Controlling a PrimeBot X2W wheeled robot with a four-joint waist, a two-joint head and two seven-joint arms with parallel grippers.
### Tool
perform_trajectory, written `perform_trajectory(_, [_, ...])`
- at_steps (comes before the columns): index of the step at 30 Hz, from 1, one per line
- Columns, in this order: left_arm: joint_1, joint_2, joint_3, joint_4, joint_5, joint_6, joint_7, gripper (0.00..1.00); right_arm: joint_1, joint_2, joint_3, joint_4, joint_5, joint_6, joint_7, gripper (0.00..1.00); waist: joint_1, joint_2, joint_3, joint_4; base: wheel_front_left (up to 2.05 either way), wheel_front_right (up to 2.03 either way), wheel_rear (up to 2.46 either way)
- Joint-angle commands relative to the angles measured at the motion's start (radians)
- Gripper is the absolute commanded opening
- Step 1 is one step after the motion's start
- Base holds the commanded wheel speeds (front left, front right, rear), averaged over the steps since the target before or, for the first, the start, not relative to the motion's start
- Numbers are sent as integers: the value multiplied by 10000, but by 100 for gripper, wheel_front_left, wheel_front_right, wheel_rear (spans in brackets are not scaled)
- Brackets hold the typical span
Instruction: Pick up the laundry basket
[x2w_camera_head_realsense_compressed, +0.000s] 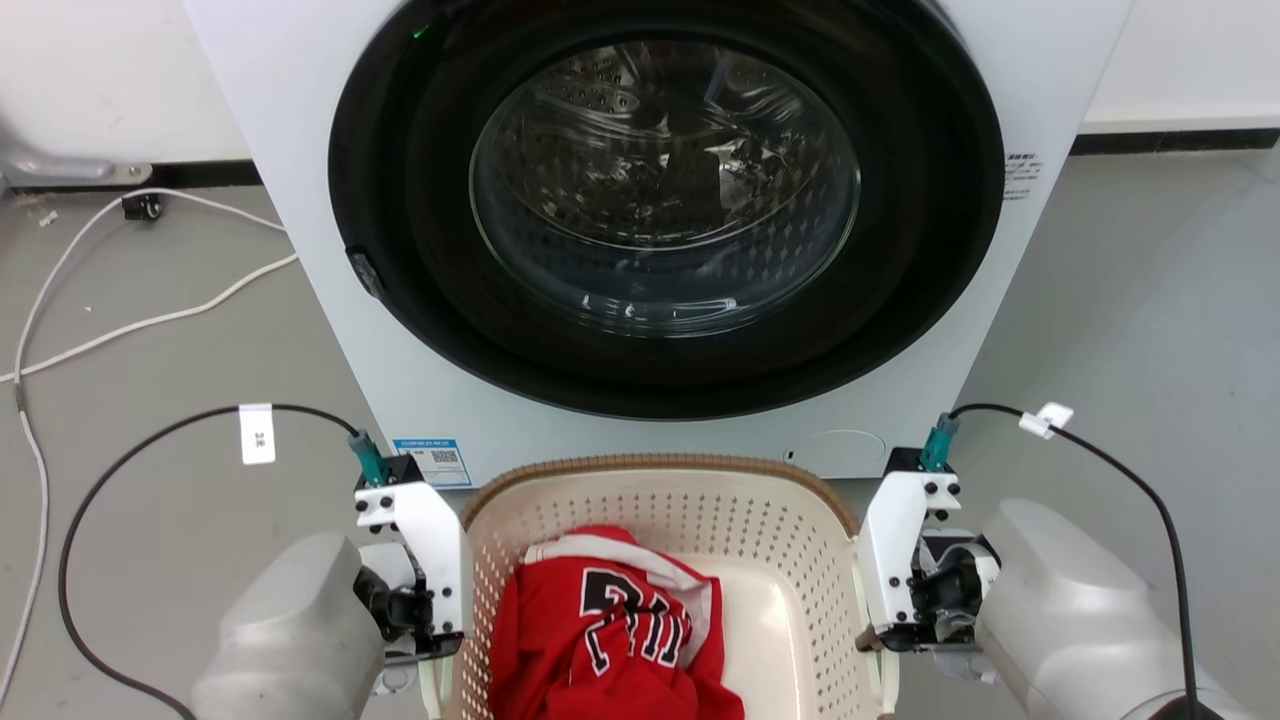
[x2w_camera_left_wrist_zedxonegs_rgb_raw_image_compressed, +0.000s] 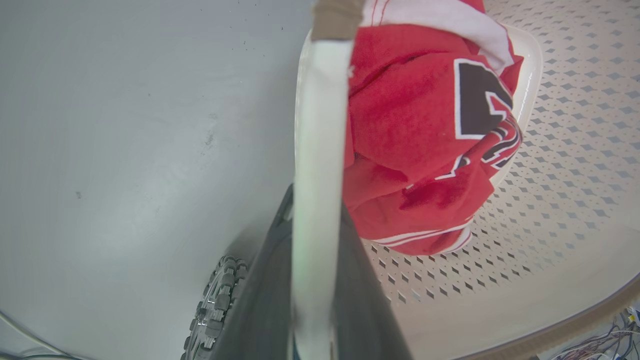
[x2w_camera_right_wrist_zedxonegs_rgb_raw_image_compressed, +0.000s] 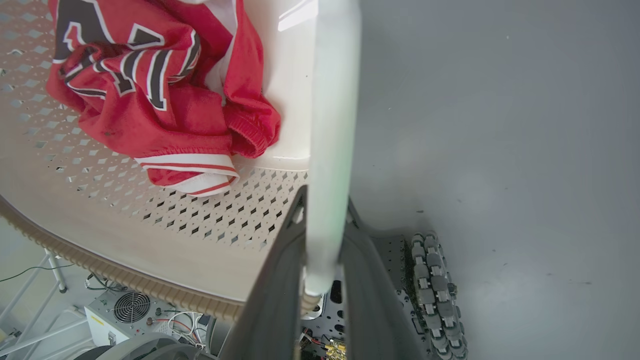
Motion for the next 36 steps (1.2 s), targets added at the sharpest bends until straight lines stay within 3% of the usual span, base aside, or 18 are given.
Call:
perform_trajectory(1, [92, -131, -4, -91, -123, -23, -8, 0, 187, 72, -60, 3, 127, 4, 150, 0, 3, 0, -86, -10, 0, 0, 0])
perform_trajectory(36, [391, -267, -219, -256, -522, -25, -189, 0, 287, 105, -176, 5, -54, 4, 191, 0, 3, 0, -145, -37, 0, 0, 0])
